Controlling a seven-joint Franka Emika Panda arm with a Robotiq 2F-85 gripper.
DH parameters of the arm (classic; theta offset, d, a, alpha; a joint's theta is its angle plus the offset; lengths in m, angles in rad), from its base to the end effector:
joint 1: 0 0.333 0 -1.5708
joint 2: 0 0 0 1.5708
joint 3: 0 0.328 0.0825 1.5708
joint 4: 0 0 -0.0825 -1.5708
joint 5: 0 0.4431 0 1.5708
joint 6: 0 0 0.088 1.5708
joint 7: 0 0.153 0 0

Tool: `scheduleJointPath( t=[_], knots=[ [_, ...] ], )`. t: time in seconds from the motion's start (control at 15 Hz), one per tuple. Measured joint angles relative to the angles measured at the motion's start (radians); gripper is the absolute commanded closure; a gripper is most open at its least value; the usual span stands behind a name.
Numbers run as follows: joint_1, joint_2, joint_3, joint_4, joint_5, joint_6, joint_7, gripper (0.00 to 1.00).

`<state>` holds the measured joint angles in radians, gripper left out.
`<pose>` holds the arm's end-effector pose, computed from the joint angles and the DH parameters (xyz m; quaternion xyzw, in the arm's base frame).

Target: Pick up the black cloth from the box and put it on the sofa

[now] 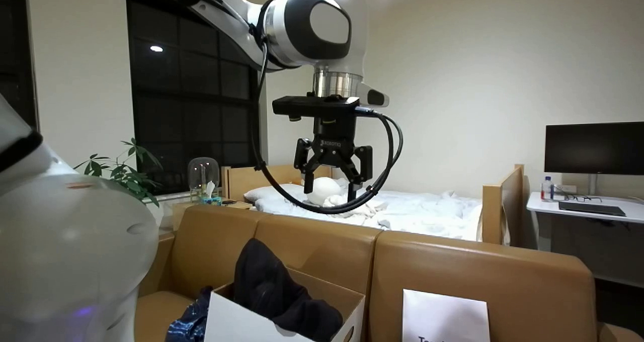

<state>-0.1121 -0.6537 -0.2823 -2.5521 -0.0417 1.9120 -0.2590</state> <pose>0.3746 -0.1524 0.4175 -0.9973 0.0324 -0.0171 0.0632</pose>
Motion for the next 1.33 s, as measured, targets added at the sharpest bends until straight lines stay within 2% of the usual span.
scheduleJointPath(
  t=[0.2,0.33,0.67,0.8,0.87,1.13,1.33],
  knots=[
    [0.034,0.023,0.07,0.002,0.007,0.061,0.023,0.0],
    [0.075,0.058,0.133,0.002,0.018,0.14,0.06,0.0],
    [0.181,0.21,0.293,-0.005,0.077,0.519,0.222,0.0],
    [0.2,0.282,0.366,-0.001,0.068,0.626,0.287,0.0],
    [0.205,0.303,0.383,0.002,0.067,0.634,0.301,0.0],
    [0.206,0.299,0.364,0.005,0.067,0.634,0.301,0.0],
    [0.207,0.313,0.376,0.014,0.054,0.634,0.301,0.0]
  ],
)
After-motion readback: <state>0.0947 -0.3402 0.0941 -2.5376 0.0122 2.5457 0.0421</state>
